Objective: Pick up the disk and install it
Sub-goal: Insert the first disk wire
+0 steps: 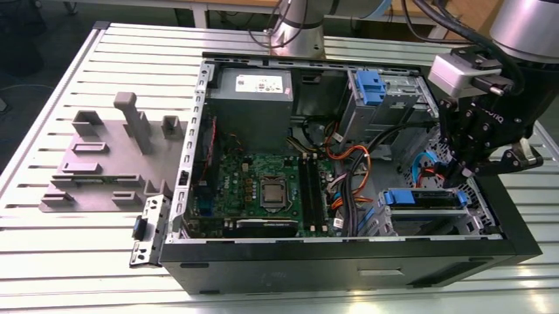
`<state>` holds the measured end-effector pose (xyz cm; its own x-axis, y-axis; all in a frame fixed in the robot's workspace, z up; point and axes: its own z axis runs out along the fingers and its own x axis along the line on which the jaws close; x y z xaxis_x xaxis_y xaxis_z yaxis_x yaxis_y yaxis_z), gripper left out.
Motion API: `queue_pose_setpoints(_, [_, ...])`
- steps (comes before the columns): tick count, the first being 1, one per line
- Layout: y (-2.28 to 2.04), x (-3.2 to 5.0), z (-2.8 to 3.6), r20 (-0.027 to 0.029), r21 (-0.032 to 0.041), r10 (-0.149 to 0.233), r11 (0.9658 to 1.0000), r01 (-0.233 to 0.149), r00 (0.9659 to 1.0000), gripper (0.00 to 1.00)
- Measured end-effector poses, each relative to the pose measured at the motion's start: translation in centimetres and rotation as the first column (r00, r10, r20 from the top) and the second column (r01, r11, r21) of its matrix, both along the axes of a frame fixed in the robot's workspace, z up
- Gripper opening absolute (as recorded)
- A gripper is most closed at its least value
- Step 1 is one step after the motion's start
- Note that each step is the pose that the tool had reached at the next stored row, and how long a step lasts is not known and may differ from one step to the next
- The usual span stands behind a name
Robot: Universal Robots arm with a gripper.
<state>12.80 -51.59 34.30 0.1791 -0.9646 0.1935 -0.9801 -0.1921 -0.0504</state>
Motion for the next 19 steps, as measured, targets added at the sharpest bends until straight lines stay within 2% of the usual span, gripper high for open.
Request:
queue_pose_setpoints(1, [-0.08, 0.00, 0.00, -0.0001, 0.0070, 0.000, 1.0000, 0.000, 1.0000, 0.16])
queue_pose_setpoints(3, [-0.34, -0.01, -0.02, -0.0001, 0.0132, -0.001, 0.9999, 0.001, 1.0000, 0.16])
queue_pose_setpoints(6, [-0.78, -0.02, -0.02, 0.0000, 0.0163, -0.001, 0.9999, 0.001, 1.0000, 0.16])
queue_pose_setpoints(8, [-1.02, -0.02, -0.04, 0.0001, 0.0213, -0.002, 0.9998, 0.002, 1.0000, 0.16])
queue_pose_setpoints(12, [-1.10, -0.02, -0.07, 0.0002, 0.0301, -0.019, 0.9994, 0.019, 0.9998, 0.16])
queue_pose_setpoints(16, [-1.11, -0.01, -0.11, 0.0001, 0.0322, -0.065, 0.9974, 0.065, 0.9979, 0.16])
queue_pose_setpoints(19, [-1.11, -0.01, -0.16, 0.0001, 0.0324, -0.107, 0.9937, 0.107, 0.9942, 0.16])
